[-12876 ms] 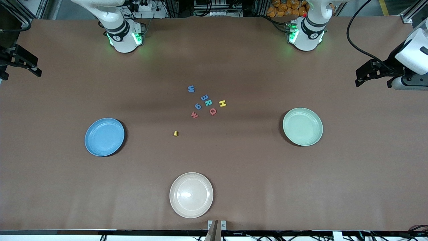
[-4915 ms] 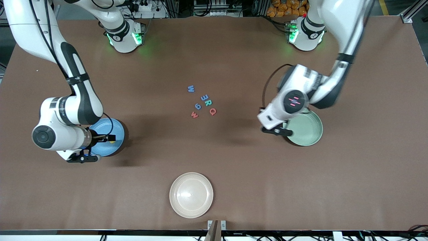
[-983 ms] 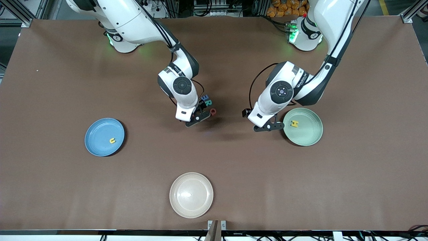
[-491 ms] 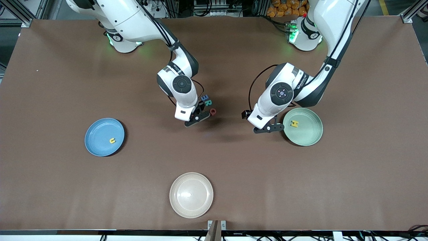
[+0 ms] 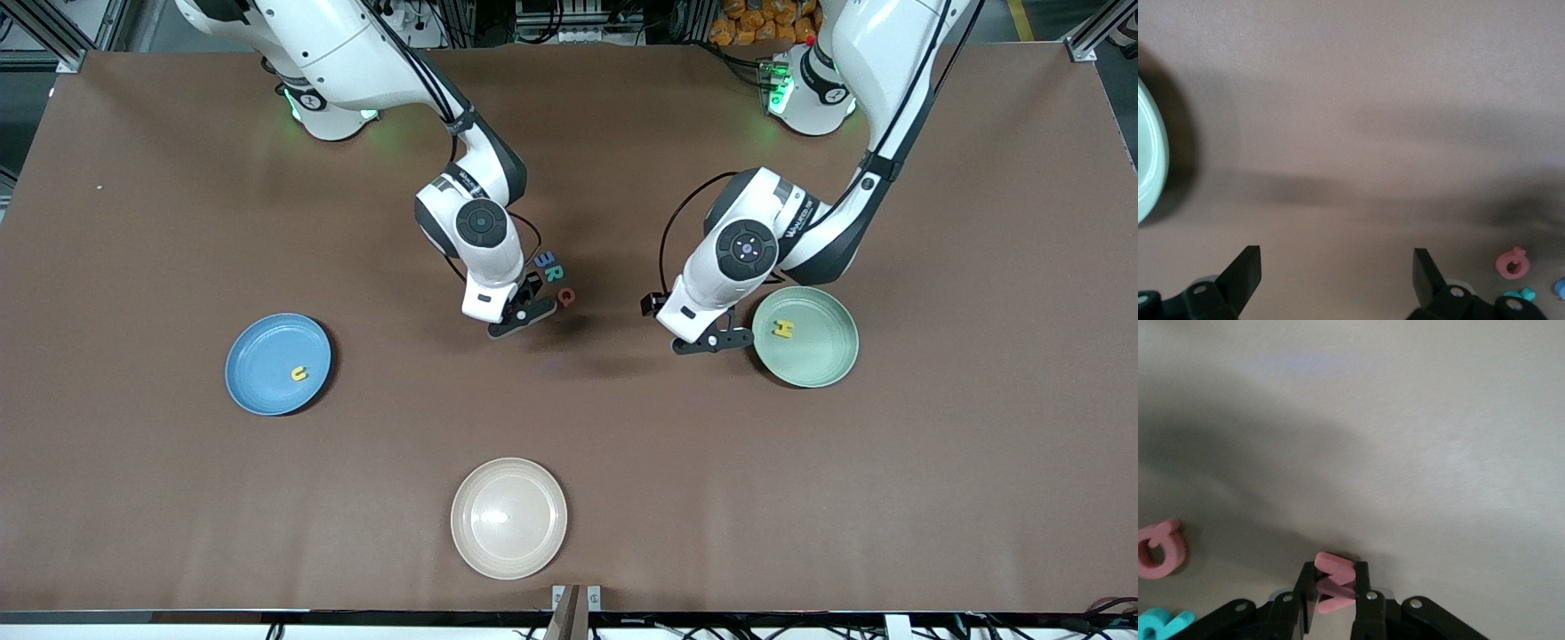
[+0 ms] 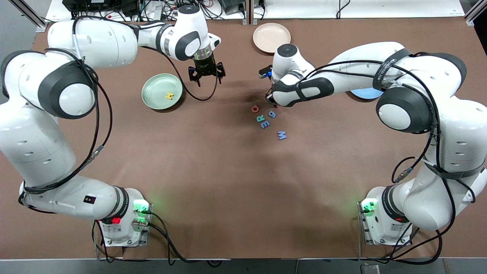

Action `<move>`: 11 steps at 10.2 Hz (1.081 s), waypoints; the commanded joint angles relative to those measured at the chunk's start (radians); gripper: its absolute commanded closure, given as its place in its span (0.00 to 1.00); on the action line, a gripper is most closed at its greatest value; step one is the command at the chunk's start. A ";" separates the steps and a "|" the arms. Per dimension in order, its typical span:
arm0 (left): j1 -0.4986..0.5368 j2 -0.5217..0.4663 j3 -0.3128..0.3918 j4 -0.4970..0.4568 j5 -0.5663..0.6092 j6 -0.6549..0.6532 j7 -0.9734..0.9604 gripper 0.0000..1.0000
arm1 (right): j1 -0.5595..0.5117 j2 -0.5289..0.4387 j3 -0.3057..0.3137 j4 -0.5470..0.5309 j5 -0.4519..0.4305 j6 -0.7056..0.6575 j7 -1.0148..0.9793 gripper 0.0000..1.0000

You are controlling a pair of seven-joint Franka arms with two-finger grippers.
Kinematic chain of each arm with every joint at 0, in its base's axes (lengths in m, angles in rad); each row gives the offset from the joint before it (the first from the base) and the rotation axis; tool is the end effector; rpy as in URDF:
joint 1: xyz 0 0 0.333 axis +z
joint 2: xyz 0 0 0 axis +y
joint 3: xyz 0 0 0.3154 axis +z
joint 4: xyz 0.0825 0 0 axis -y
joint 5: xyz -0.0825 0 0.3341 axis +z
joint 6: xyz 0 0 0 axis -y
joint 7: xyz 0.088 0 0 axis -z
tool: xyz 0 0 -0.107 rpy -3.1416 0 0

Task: Sort upper and lower case letters into plates
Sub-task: 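Grasp the pink m with the right gripper while the left gripper reaches letters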

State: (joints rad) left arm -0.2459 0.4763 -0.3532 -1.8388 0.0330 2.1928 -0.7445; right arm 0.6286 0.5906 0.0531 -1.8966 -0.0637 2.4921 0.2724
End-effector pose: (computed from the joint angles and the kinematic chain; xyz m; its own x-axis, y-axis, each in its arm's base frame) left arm 0.5016 -0.3195 0.3082 0.9761 0.1484 -0.1589 0.1559 -0.9871 0.0358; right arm 0.4684 0.3775 0.2280 0.9000 0.4357 0.0083 0.4357 -0.9001 0.0073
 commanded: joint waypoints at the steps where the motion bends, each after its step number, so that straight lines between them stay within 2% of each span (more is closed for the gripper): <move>1: -0.062 0.043 0.000 0.068 0.015 -0.018 -0.135 0.00 | -0.009 -0.064 -0.086 -0.024 -0.015 -0.018 0.024 1.00; 4: -0.160 0.114 0.002 0.148 0.024 -0.015 -0.341 0.00 | -0.010 -0.074 -0.237 -0.022 -0.015 -0.025 -0.007 1.00; 6: -0.229 0.160 0.011 0.168 0.024 0.004 -0.464 0.00 | -0.039 -0.069 -0.330 -0.021 -0.015 -0.032 -0.147 1.00; 8: -0.301 0.194 0.017 0.173 0.034 0.062 -0.589 0.00 | -0.133 -0.069 -0.335 -0.021 -0.015 -0.032 -0.253 1.00; 9: -0.344 0.206 0.032 0.174 0.076 0.080 -0.672 0.00 | -0.177 -0.075 -0.351 -0.019 -0.015 -0.048 -0.319 1.00; 11: -0.430 0.249 0.057 0.214 0.137 0.084 -0.838 0.00 | -0.208 -0.080 -0.415 -0.019 -0.015 -0.085 -0.453 1.00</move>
State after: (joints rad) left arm -0.6180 0.6862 -0.3247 -1.6866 0.1230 2.2784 -1.4807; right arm 0.4299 0.5359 -0.3312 -1.9024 -0.0655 2.4382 -0.1109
